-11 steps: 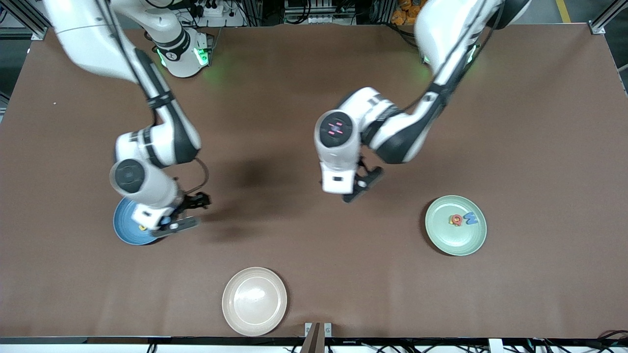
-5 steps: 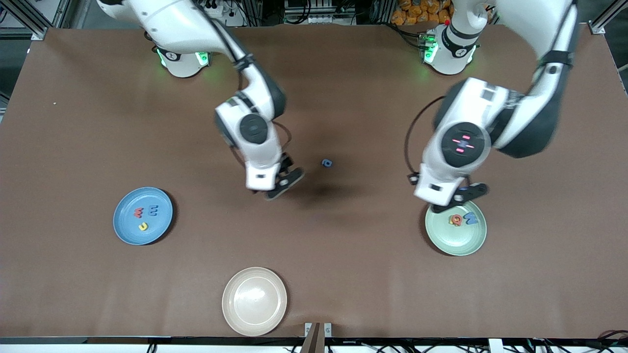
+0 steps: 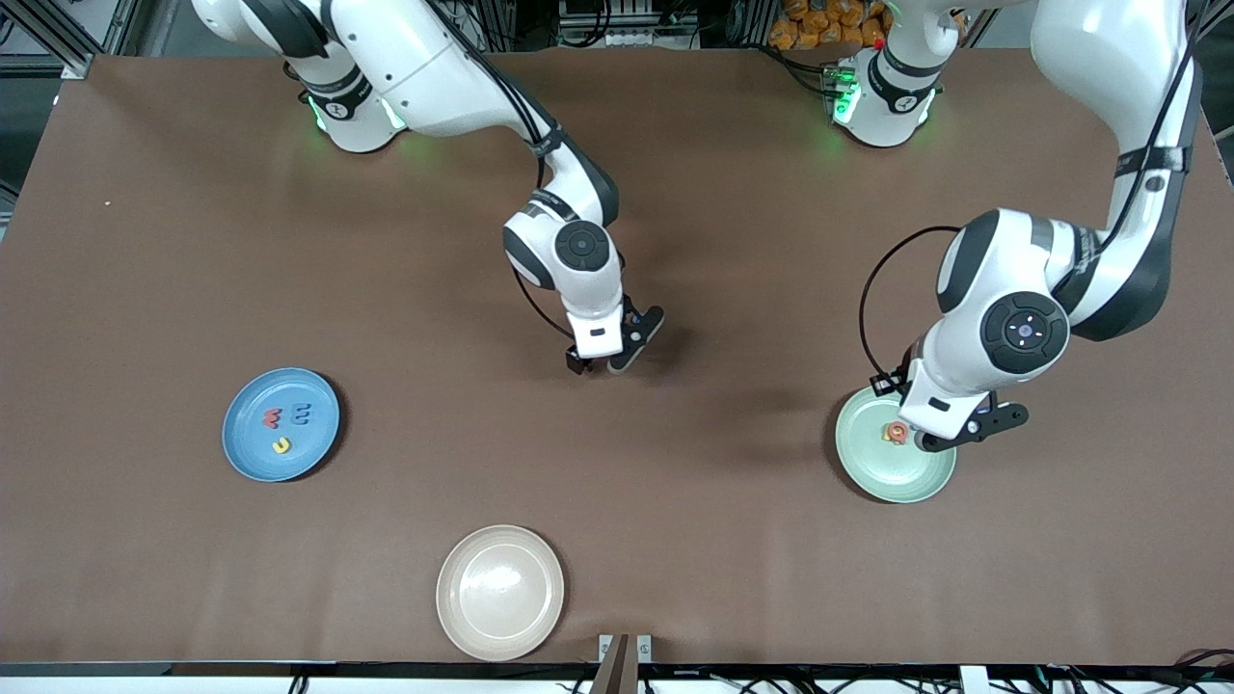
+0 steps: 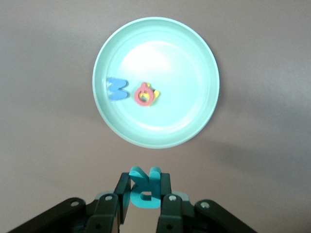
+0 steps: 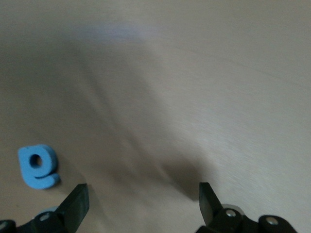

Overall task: Sort upper and lower case letters into plates
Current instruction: 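Drop the teal R on the green plate while the right gripper reaches the g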

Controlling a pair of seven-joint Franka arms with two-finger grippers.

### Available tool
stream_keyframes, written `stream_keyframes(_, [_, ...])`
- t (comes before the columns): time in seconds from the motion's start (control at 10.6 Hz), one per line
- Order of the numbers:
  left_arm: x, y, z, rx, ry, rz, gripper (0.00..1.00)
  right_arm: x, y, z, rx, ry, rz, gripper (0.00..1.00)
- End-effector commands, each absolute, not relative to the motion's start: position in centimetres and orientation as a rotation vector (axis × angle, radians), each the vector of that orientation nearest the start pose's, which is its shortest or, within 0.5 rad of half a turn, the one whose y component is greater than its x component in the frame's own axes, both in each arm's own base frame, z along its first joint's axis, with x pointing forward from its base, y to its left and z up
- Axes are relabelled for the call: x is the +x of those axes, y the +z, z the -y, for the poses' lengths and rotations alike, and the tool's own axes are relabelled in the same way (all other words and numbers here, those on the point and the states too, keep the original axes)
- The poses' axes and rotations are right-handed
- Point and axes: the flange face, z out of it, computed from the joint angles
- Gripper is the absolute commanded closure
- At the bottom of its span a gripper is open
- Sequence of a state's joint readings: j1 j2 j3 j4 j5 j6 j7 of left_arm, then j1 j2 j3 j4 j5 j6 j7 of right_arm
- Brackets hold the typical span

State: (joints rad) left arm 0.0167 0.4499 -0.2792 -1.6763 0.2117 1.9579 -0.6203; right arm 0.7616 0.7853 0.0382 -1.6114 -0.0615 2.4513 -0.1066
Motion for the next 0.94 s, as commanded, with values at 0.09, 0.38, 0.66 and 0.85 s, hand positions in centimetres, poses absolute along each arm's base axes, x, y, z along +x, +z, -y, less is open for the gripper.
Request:
stream_keyframes(0.09, [63.5,30.4,10.5,-3.044,0.097,0.367,1.00,48.3,17.8,-52.2,-2.746,-0.098,1.431,0.00])
stream_keyframes(0.38, [64.3,27.9,9.0,-3.057,0.078,0.403,0.96,47.6,17.8,-53.2,-2.732,-0.109,1.440,0.00])
stream_keyframes(0.66, [64.6,28.2,9.2,-3.060,0.064,0.408,0.00,45.6,16.8,-54.8,-2.746,-0.092,1.415,0.00])
stream_keyframes(0.85, [64.4,30.1,10.6,-3.062,0.029,0.392,0.00,45.3,16.6,-55.0,-2.750,-0.086,1.407,0.00])
